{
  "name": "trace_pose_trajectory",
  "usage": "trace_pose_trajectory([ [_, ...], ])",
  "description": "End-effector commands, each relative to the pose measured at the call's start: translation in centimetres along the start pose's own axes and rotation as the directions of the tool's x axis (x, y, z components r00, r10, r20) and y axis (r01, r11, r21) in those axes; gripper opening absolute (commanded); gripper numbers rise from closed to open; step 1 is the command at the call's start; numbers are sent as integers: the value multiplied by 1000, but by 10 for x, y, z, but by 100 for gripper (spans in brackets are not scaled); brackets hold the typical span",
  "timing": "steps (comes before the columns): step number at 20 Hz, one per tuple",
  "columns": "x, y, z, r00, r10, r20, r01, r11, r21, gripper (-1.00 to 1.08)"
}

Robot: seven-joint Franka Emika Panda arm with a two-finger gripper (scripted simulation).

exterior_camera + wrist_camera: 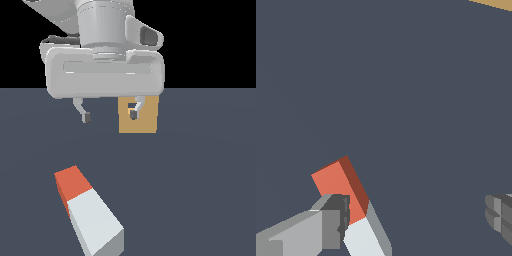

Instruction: Insert the peg into the horizontal hole in a box.

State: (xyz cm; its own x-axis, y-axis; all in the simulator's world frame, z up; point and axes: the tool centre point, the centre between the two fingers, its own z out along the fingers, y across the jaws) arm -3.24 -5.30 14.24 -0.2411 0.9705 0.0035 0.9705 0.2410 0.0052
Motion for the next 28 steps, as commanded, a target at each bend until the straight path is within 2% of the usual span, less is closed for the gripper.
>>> trace_pose_trajectory([
  [1, -11, -7, 7, 999, -45, 0, 45, 999, 0, 100],
  [10, -52, -27, 32, 979, -202, 0, 202, 979, 2, 100],
  [20, -98, -39, 58, 934, -358, 1, 358, 934, 5, 100],
  [28, -120, -41, 69, 904, -427, 1, 427, 904, 6, 100],
])
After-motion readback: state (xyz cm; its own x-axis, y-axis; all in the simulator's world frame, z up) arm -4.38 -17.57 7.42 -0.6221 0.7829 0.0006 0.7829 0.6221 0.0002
